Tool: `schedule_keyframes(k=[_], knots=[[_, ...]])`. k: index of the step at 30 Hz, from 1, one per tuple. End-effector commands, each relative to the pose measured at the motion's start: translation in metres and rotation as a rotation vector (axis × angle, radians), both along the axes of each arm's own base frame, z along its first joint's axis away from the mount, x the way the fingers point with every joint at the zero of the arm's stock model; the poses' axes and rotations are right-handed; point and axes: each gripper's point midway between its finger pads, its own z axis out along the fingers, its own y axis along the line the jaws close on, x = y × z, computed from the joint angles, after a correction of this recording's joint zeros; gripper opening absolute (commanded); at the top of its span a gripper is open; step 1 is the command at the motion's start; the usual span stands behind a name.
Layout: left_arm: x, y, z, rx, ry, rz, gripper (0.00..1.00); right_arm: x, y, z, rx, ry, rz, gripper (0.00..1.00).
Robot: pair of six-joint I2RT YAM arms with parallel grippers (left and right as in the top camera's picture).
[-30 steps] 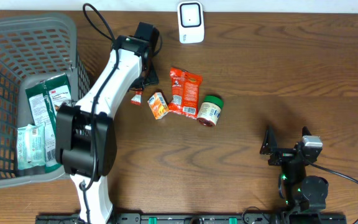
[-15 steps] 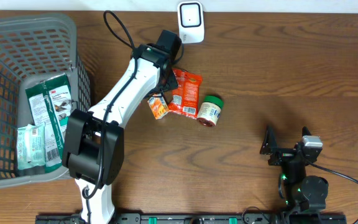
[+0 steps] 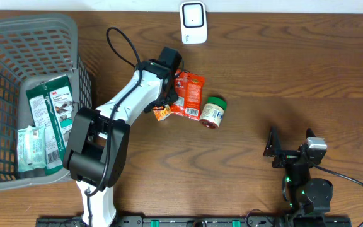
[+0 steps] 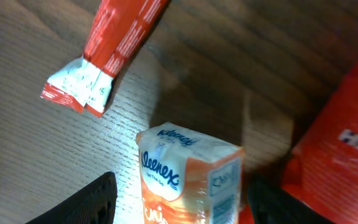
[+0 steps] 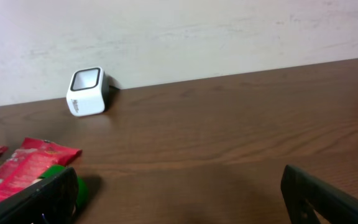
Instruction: Scan the item barcode
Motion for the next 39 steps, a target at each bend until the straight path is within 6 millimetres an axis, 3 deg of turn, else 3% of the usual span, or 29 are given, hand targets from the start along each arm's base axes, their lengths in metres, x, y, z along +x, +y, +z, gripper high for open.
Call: schedule_keyframes(k=[1, 5, 11, 22, 28, 32, 39], knots=[[-0.006, 0.0, -0.009, 0.01, 0.022, 0.006, 0.67, 0.0, -0.002, -0.002, -0.012, 0.006, -0.006, 0.99], [-0.009, 0.001, -0.011, 0.014, 0.03, 0.005, 0.61, 0.0, -0.002, -0.002, -0.012, 0.005, -0.006, 0.99], [-0.012, 0.002, -0.014, 0.019, 0.04, 0.005, 0.38, 0.0, -0.002, -0.001, -0.012, 0.005, -0.006, 0.99], [-0.011, 0.002, -0.012, 0.026, 0.042, -0.043, 0.23, 0.0, -0.002, -0.002, -0.012, 0.005, -0.006, 0.99], [-0.006, -0.001, 0.01, 0.018, -0.001, -0.148, 0.22, 0.0, -0.002, -0.001, -0.012, 0.005, -0.006, 0.99], [-0.01, -0.016, 0.03, -0.08, -0.013, -0.251, 0.22, 0.0, -0.002, -0.001, -0.012, 0.005, -0.006, 0.99], [-0.013, -0.012, 0.03, -0.167, 0.021, -0.255, 0.22, 0.0, -0.002, -0.002, -0.012, 0.006, -0.006, 0.99]])
